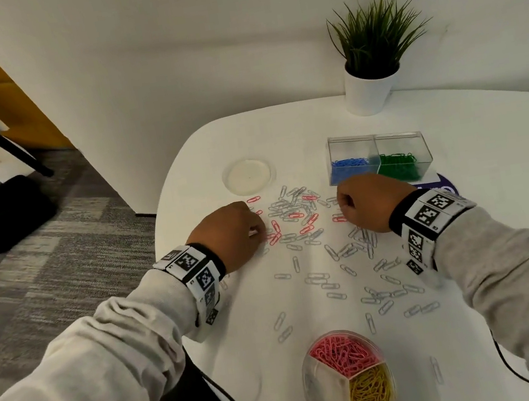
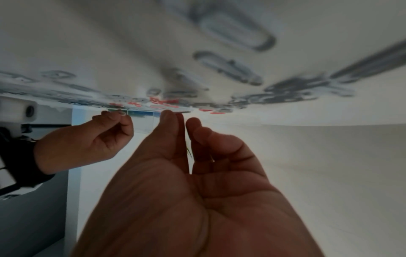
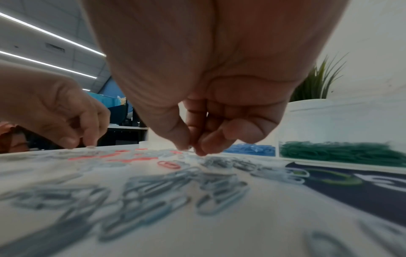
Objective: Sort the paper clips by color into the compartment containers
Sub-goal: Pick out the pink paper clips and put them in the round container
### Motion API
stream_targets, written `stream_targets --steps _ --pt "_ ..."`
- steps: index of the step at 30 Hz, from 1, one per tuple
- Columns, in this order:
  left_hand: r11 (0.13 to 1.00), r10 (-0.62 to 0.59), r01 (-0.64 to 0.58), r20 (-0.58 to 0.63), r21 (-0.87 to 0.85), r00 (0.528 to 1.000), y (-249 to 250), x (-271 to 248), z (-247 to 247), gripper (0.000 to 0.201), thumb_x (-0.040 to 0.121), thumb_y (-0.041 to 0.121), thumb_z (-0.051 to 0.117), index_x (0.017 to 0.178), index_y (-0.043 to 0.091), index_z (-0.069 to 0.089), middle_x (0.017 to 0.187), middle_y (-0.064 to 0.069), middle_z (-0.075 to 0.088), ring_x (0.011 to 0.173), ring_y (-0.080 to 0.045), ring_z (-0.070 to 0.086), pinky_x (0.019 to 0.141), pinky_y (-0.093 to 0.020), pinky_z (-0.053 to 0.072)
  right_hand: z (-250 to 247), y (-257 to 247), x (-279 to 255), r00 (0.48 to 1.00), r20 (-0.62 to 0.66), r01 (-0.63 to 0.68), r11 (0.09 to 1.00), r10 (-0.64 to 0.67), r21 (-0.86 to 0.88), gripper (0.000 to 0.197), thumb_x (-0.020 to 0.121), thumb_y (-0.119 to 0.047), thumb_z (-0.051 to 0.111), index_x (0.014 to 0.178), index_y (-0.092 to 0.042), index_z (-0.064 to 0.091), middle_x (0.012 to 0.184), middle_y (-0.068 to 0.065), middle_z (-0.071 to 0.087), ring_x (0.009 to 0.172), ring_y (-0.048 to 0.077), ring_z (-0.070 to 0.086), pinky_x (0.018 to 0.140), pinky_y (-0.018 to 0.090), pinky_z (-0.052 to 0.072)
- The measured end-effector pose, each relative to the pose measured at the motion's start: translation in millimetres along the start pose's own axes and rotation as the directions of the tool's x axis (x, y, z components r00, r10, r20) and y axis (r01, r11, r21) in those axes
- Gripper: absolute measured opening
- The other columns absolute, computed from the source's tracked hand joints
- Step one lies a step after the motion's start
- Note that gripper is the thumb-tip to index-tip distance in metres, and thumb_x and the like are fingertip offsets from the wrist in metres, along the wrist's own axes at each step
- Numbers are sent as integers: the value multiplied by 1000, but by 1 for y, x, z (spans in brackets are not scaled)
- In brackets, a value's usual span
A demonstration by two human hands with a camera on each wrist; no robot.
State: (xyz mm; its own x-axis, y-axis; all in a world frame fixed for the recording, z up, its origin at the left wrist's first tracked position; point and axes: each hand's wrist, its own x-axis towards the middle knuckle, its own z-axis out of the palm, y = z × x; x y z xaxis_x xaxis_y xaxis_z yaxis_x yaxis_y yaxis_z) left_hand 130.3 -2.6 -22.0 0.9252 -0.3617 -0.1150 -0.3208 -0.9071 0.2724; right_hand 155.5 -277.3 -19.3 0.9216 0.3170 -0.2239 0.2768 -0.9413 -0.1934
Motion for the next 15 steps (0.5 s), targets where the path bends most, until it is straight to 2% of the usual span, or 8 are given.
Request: stream_targets --steps 5,7,10,13,15 --pt "998 -33 33 -2 59 999 5 10 5 9 91 31 57 91 29 66 98 8 56 90 -17 59 80 -32 51 -5 13 0 995 -84 -66 996 61 -58 10 95 -22 51 93 -24 61 96 -3 58 80 16 57 76 33 52" --pt "994 -82 85 -42 69 996 3 12 1 4 90 31 58 88 29 60 93 9 53 87 -18 58 74 -31 49 -2 12 -1 995 -96 -24 998 19 -57 14 96 -21 53 101 -27 65 101 -5 54 84 16 56 79 31 50" --pt "998 -52 54 -54 35 997 3 13 0 8 91 30 58 95 30 65 95 10 54 89 -16 59 77 -30 48 5 0 -3 997 -24 74 997 -75 -35 15 98 -34 55 107 -31 66 104 -7 52 93 15 56 81 30 47" --pt "1000 15 -15 14 2 1000 7 13 3 21 94 33 56 109 38 70 105 12 57 96 -11 57 86 -28 47 7 -4 -1 996 23 84 996 -83 -36 16 97 -38 56 106 -30 66 104 -7 53 93 15 56 79 30 48" --pt "999 11 -12 30 42 999 5 14 5 22 95 35 54 110 38 70 107 11 58 99 -12 57 86 -29 47 6 -2 0 996 19 85 995 -84 -47 16 96 -38 56 104 -29 66 103 -6 56 92 15 56 79 31 50"
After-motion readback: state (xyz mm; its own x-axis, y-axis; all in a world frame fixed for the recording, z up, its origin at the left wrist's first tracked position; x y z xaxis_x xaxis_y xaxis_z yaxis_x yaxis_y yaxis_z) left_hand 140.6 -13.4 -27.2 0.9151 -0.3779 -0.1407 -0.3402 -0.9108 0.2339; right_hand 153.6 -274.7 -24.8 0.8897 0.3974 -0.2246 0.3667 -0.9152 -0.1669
